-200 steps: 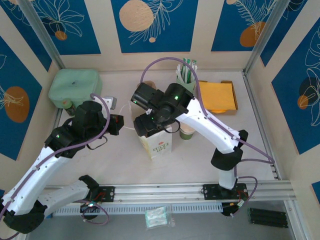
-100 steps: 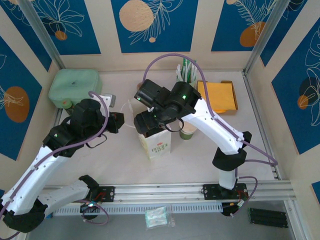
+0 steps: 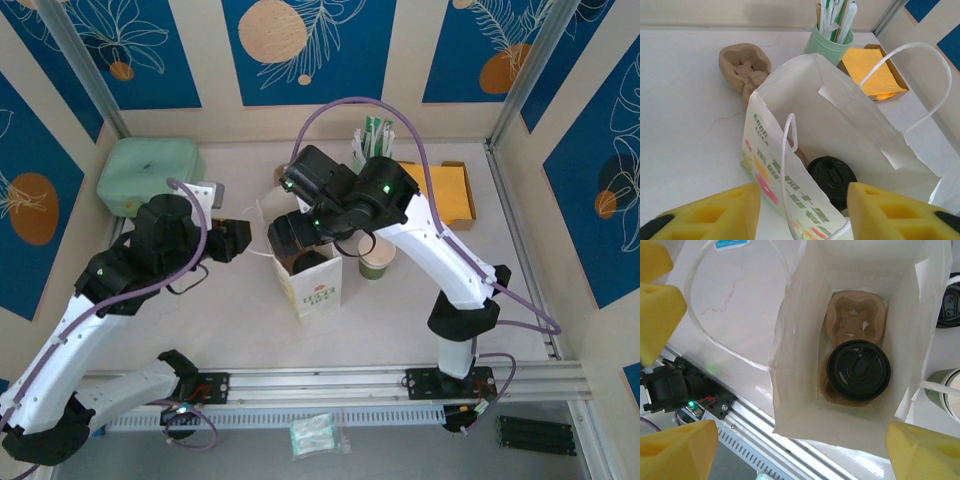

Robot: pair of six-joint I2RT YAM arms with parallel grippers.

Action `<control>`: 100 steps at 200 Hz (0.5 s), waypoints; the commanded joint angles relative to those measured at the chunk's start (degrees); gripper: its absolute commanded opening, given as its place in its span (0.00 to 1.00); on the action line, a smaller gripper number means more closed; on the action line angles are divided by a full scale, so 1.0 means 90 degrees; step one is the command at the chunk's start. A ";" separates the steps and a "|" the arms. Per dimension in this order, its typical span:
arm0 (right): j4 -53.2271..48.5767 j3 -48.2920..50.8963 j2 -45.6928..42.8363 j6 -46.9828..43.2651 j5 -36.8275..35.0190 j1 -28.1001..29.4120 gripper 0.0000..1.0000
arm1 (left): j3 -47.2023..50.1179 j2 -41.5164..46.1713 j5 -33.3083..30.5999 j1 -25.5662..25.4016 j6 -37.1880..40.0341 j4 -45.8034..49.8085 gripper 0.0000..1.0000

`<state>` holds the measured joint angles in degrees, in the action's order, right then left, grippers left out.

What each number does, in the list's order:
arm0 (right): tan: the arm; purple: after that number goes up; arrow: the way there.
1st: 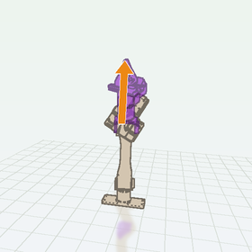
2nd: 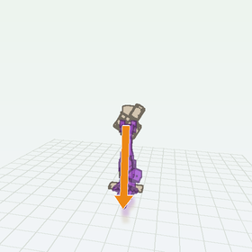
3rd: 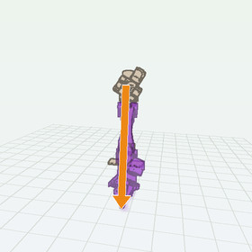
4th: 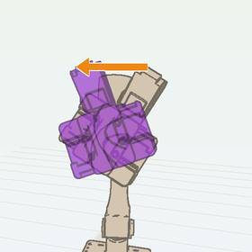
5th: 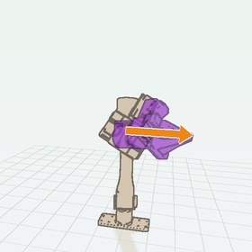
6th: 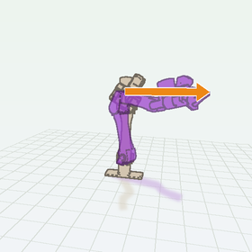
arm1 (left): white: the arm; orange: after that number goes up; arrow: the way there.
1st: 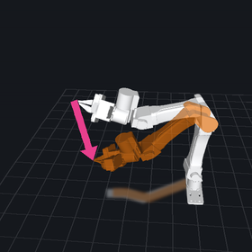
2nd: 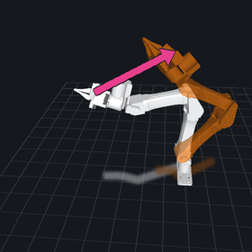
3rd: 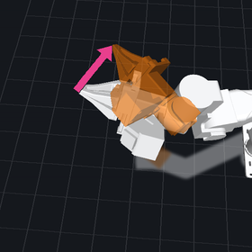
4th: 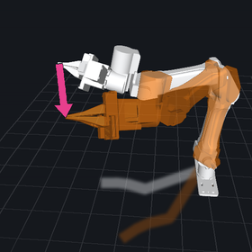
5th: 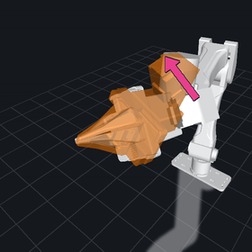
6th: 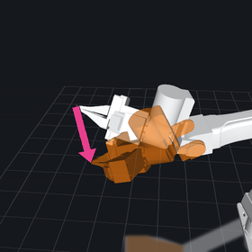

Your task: Pack the takeout coffee

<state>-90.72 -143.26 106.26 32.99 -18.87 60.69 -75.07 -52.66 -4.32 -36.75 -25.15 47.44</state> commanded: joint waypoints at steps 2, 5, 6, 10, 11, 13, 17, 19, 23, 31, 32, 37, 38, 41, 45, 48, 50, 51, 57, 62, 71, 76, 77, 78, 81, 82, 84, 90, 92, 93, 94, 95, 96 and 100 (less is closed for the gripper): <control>0.0157 -0.0139 -0.0241 -0.0144 0.0173 -0.0106 0.87 | -0.0319 -0.0031 -0.0126 0.0039 0.0087 0.0040 0.56; 0.0181 -0.0140 -0.0251 -0.0161 0.0173 -0.0119 0.87 | -0.0344 -0.0049 -0.0126 0.0042 0.0097 0.0034 0.58; 0.0184 -0.0138 -0.0257 -0.0165 0.0173 -0.0125 0.87 | -0.0352 -0.0053 -0.0126 0.0041 0.0098 0.0033 0.58; 0.0208 -0.0141 -0.0276 -0.0170 0.0176 -0.0152 0.87 | -0.0386 -0.0078 -0.0126 0.0041 0.0107 0.0032 0.60; 0.0217 -0.0139 -0.0279 -0.0170 0.0174 -0.0162 0.87 | -0.0402 -0.0087 -0.0126 0.0046 0.0108 0.0032 0.60; 0.0229 -0.0140 -0.0287 -0.0172 0.0174 -0.0173 0.87 | -0.0425 -0.0093 -0.0126 0.0044 0.0121 0.0024 0.61; 0.0261 -0.0137 -0.0310 -0.0188 0.0178 -0.0201 0.87 | -0.0472 -0.0130 -0.0117 0.0049 0.0133 0.0022 0.63; 0.0279 -0.0139 -0.0321 -0.0194 0.0174 -0.0225 0.87 | -0.0493 -0.0143 -0.0116 0.0050 0.0141 0.0017 0.64; 0.0330 -0.0137 -0.0349 -0.0205 0.0173 -0.0254 0.87 | -0.0543 -0.0179 -0.0108 0.0047 0.0161 0.0006 0.65; 0.0419 -0.0115 -0.0399 -0.0235 0.0188 -0.0332 0.87 | -0.0644 -0.0254 -0.0101 0.0043 0.0184 -0.0006 0.67; 0.0435 -0.0111 -0.0399 -0.0237 0.0190 -0.0349 0.87 | -0.0663 -0.0263 -0.0099 0.0042 0.0190 -0.0007 0.68; 0.0508 -0.0103 -0.0430 -0.0251 0.0211 -0.0419 0.87 | -0.0733 -0.0307 -0.0087 0.0050 0.0204 -0.0017 0.69; 0.0508 -0.0105 -0.0435 -0.0258 0.0217 -0.0419 0.87 | -0.0747 -0.0324 -0.0082 0.0045 0.0205 -0.0022 0.69; 0.0551 -0.0102 -0.0446 -0.0280 0.0237 -0.0454 0.87 | -0.0796 -0.0355 -0.0078 0.0041 0.0211 -0.0026 0.69; 0.0601 -0.0107 -0.0474 -0.0307 0.0265 -0.0511 0.87 | -0.0853 -0.0391 -0.0077 0.0041 0.0225 -0.0048 0.70; 0.0638 -0.0104 -0.0483 -0.0315 0.0286 -0.0555 0.87 | -0.0892 -0.0420 -0.0077 0.0041 0.0235 -0.0054 0.71; 0.0668 -0.0102 -0.0487 -0.0331 0.0297 -0.0584 0.87 | -0.0911 -0.0438 -0.0077 0.0048 0.0243 -0.0061 0.72; 0.0677 -0.0100 -0.0497 -0.0338 0.0308 -0.0597 0.87 | -0.0928 -0.0452 -0.0077 0.0044 0.0239 -0.0068 0.72; 0.0728 -0.0099 -0.0516 -0.0354 0.0324 -0.0699 0.87 | -0.1004 -0.0496 -0.0067 0.0044 0.0253 -0.0098 0.73; 0.0788 -0.0099 -0.0531 -0.0372 0.0366 -0.0777 0.87 | -0.1068 -0.0552 -0.0053 0.0049 0.0266 -0.0132 0.73; 0.0878 -0.0090 -0.0565 -0.0394 0.0457 -0.0934 0.87 | -0.1179 -0.0651 -0.0031 0.0044 0.0284 -0.0170 0.76; 0.0927 -0.0072 -0.0593 -0.0404 0.0499 -0.1019 0.87 | -0.1240 -0.0708 -0.0023 0.0047 0.0299 -0.0183 0.77; 0.0933 -0.0065 -0.0594 -0.0409 0.0497 -0.1034 0.87 | -0.1254 -0.0719 -0.0021 0.0049 0.0301 -0.0188 0.77; 0.0941 -0.0062 -0.0600 -0.0411 0.0506 -0.1042 0.87 | -0.1271 -0.0740 -0.0015 0.0050 0.0303 -0.0195 0.77; 0.0963 -0.0051 -0.0612 -0.0410 0.0521 -0.1091 0.87 | -0.1312 -0.0778 -0.0005 0.0041 0.0311 -0.0209 0.78; 0.0970 -0.0050 -0.0618 -0.0417 0.0533 -0.1105 0.87 | -0.1319 -0.0788 -0.0007 0.0045 0.0312 -0.0211 0.78; 0.0991 -0.0037 -0.0630 -0.0424 0.0549 -0.1137 0.87 | -0.1347 -0.0813 -0.0003 0.0044 0.0321 -0.0217 0.79; 0.1039 0.0002 -0.0661 -0.0443 0.0581 -0.1225 0.87 | -0.1435 -0.0894 0.0011 0.0044 0.0338 -0.0241 0.80; 0.1069 0.0015 -0.0668 -0.0451 0.0588 -0.1245 0.87 | -0.1462 -0.0918 0.0018 0.0044 0.0349 -0.0249 0.80; 0.1082 0.0027 -0.0676 -0.0452 0.0590 -0.1259 0.87 | -0.1472 -0.0936 0.0015 0.0042 0.0351 -0.0250 0.81; 0.1094 0.0033 -0.0679 -0.0457 0.0592 -0.1272 0.87 | -0.1493 -0.0951 0.0018 0.0041 0.0357 -0.0251 0.81; 0.1104 0.0041 -0.0691 -0.0460 0.0597 -0.1292 0.87 | -0.1508 -0.0967 0.0019 0.0046 0.0359 -0.0251 0.81; 0.1110 0.0050 -0.0697 -0.0457 0.0605 -0.1308 0.87 | -0.1520 -0.0981 0.0020 0.0043 0.0361 -0.0261 0.81; 0.1149 0.0079 -0.0721 -0.0467 0.0626 -0.1358 0.87 | -0.1577 -0.1038 0.0038 0.0043 0.0376 -0.0266 0.82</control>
<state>-83.50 -143.22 102.02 30.26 -16.03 50.78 -85.67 -59.94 -4.71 -36.75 -23.42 46.83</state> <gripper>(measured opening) 0.870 0.804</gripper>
